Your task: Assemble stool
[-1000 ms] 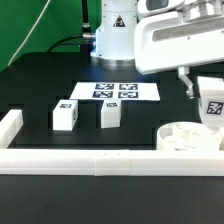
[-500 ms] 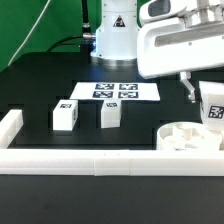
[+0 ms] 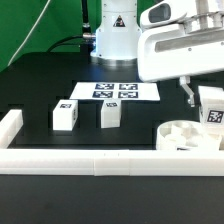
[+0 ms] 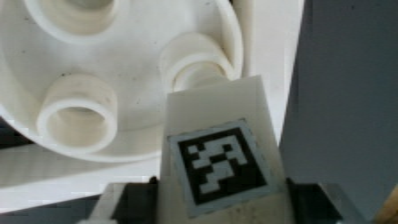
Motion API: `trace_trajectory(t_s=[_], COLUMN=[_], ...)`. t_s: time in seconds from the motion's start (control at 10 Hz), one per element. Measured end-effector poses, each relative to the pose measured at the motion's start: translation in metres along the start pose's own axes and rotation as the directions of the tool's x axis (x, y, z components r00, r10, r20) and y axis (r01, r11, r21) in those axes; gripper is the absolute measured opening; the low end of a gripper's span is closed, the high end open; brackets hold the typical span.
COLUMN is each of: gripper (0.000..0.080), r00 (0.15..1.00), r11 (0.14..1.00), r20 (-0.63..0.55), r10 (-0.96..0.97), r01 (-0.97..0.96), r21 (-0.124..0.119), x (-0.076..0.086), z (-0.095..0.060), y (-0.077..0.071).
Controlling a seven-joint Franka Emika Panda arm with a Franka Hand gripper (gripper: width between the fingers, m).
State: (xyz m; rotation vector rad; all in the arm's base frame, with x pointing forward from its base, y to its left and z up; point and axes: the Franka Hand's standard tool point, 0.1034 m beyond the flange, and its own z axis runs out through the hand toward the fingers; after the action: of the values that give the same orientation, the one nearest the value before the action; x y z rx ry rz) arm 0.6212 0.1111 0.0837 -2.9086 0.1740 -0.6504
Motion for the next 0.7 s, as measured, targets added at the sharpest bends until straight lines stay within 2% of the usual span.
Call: trace_trajectory(t_s=[0.4, 0.6, 0.7], gripper=[0.0327, 0.0563, 0.0628], r00=[0.999, 0.999, 0.999], r11=[1.0, 1.0, 1.0], r20=[-0.045, -0.045, -0.044], r10=[-0.002, -0.002, -0.002], r01=[0.002, 0.002, 0.002], r21=[-0.001, -0.001, -0.001], x=[-0.001, -0.0013, -0.0013], z=[0.0041, 0.0043, 0.0044], y=[0.0006, 0.0006, 0.0007])
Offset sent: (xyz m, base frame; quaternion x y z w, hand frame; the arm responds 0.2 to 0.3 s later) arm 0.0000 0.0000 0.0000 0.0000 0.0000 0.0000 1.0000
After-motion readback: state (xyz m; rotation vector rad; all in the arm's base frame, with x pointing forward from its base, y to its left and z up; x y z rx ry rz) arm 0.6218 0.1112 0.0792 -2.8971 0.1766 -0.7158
